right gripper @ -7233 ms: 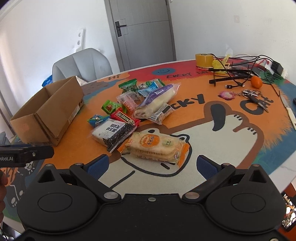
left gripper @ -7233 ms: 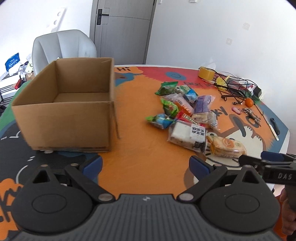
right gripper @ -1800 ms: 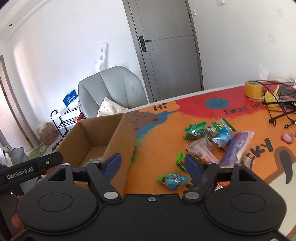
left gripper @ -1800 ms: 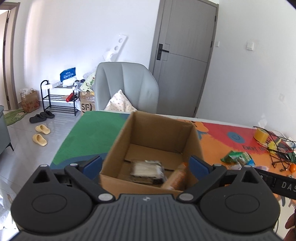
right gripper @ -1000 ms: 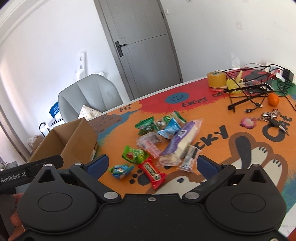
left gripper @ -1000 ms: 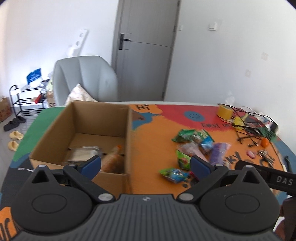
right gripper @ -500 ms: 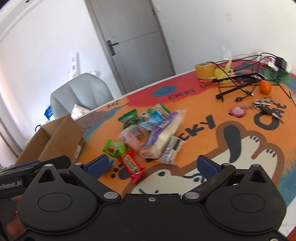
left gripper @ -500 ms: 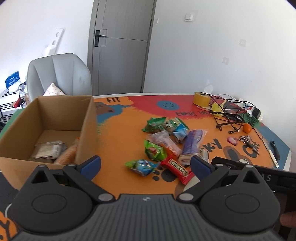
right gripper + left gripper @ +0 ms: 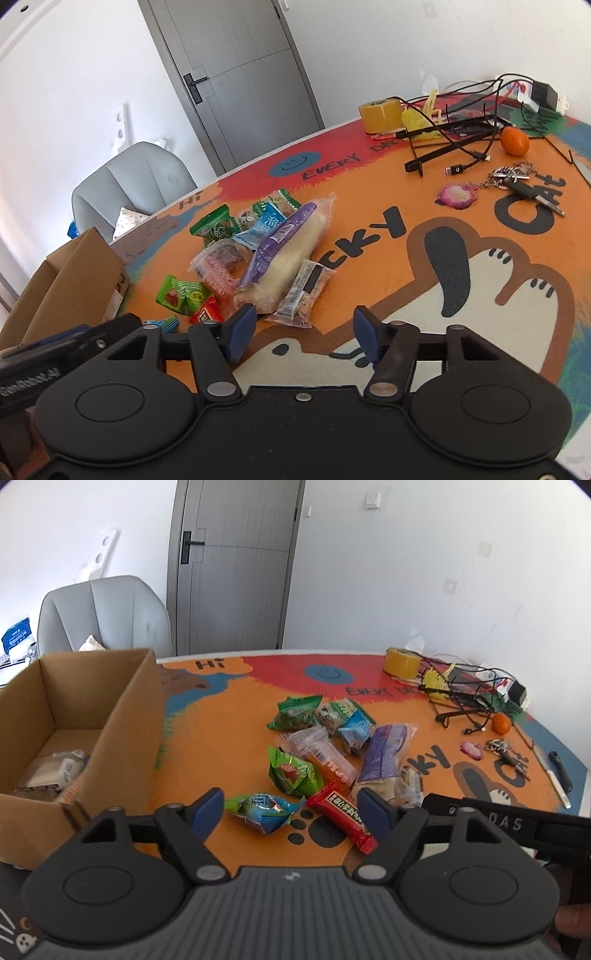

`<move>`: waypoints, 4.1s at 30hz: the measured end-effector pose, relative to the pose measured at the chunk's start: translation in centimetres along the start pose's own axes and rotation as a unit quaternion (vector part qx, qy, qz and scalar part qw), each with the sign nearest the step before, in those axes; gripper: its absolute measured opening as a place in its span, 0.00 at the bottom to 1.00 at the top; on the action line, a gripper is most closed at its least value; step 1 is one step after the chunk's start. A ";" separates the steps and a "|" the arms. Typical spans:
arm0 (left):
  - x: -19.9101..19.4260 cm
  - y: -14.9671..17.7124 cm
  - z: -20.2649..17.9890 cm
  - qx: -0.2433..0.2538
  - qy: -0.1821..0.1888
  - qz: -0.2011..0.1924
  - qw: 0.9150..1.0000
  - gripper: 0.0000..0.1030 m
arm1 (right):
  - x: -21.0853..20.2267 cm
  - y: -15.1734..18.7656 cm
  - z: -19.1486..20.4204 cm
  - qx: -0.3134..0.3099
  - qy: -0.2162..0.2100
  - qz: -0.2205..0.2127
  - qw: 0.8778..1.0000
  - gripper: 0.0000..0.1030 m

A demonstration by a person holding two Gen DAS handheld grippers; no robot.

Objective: Organize snacks
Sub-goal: 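Grasp the blue-wrapped candy with left tool while right tool grasps the clear snack bag, then release the blue candy into the box with left tool while right tool releases clear bag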

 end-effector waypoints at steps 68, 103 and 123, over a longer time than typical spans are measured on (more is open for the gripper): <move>-5.0 -2.2 3.6 -0.039 -0.002 -0.102 0.994 0.19 | -2.5 -2.0 6.1 -0.058 -0.034 -0.060 0.996 0.23; -9.6 -5.2 16.1 -0.117 -0.094 -0.126 0.981 0.22 | -0.8 -2.7 21.6 -0.153 -0.145 -0.055 0.976 0.23; -11.7 -4.5 19.1 -0.154 -0.138 -0.153 0.966 0.77 | -1.2 -2.5 21.9 -0.154 -0.127 -0.045 0.979 0.31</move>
Point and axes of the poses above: each gripper's, at about its wrist camera, not at the fingertips, and x roughly the way its jaws point, z to its left, y to its underside, the point moved 3 cm from there along x, roughly the way its jaws point, and after that the axes turned 8 degrees about -x, right-handed, at the moved point
